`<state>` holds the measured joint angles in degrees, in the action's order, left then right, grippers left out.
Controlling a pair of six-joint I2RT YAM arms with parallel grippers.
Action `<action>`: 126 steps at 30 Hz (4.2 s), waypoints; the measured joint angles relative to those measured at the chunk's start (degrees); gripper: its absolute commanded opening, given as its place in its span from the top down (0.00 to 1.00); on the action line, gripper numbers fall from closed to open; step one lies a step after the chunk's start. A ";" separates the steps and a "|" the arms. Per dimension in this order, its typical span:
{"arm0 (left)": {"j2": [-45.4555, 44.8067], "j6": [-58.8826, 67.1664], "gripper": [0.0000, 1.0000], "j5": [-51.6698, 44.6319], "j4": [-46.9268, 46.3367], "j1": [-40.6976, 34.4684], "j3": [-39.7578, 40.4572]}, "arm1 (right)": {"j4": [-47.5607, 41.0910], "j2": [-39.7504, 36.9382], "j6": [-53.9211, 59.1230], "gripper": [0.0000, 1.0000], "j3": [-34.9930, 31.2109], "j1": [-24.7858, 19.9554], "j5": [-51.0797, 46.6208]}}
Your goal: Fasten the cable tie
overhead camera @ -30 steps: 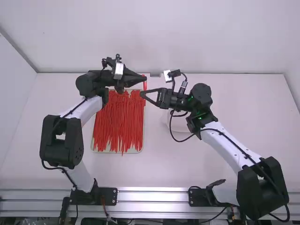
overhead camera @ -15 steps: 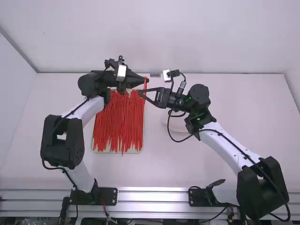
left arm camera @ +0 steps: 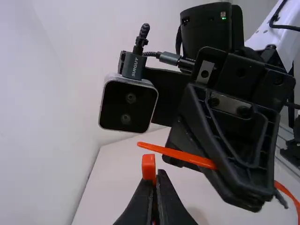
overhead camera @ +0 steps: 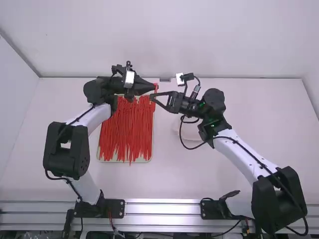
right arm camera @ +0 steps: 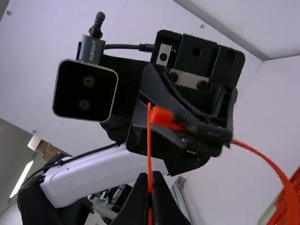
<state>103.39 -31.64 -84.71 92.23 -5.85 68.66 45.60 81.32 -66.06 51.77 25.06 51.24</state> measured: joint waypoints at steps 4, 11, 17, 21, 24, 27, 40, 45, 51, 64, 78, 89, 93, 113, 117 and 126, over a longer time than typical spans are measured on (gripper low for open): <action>0.00 0.02 0.99 0.85 0.00 0.00 0.00 | 0.04 0.00 -0.02 1.00 0.00 0.02 0.24; 0.00 0.00 0.99 0.98 0.02 0.00 0.00 | 0.09 0.00 0.00 1.00 0.00 1.81 0.28; 0.00 0.00 0.99 0.98 0.00 0.00 0.00 | -0.02 0.00 0.02 1.00 0.00 1.64 0.44; 0.00 0.00 0.99 0.98 0.02 0.00 0.00 | -0.04 0.00 0.04 1.00 0.00 1.55 0.48; 0.00 0.00 0.99 0.98 0.00 0.00 0.00 | -0.20 0.00 0.02 1.00 0.00 1.55 0.44; 0.00 0.00 0.99 0.96 0.00 0.00 0.00 | -0.17 0.00 0.02 1.00 0.00 1.55 0.26; 0.00 0.00 0.99 0.98 0.00 0.00 0.00 | -1.42 0.00 0.28 1.00 0.00 1.55 -0.04; 0.00 0.00 0.99 0.96 0.00 0.00 0.00 | -2.97 0.00 0.90 1.00 0.00 1.36 -0.79; 0.00 -0.02 0.98 1.16 0.02 0.00 0.00 | -1.20 0.00 0.42 1.00 0.00 0.96 -0.46; 0.00 0.00 0.99 1.38 0.00 -0.07 0.00 | -1.20 0.00 -0.04 1.00 0.00 0.96 -0.85; 0.00 -0.04 0.99 1.36 0.00 -0.52 0.00 | -1.22 0.00 -0.68 1.00 0.00 1.66 -1.44; 0.00 -0.02 0.99 1.38 0.00 -0.46 0.00 | -1.22 0.00 -1.11 1.00 0.00 1.14 -0.61; 0.00 0.00 0.99 1.38 0.02 -0.46 0.00 | -1.27 0.00 -1.07 1.00 0.00 1.14 -0.57; 0.00 -0.02 0.99 1.36 0.00 -0.48 0.00 | -1.20 -0.02 -1.09 1.00 0.00 1.11 -0.59; 0.00 -0.04 0.99 1.36 0.00 -0.48 0.00 | -1.18 0.00 -1.49 1.00 0.00 0.39 -0.50; 0.00 -0.04 0.98 1.38 0.00 -0.48 0.00 | 0.90 0.00 -2.19 1.00 0.00 0.07 0.20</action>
<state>103.39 -31.68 -83.33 92.23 -6.33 68.66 46.50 81.32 -68.25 51.77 25.12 51.44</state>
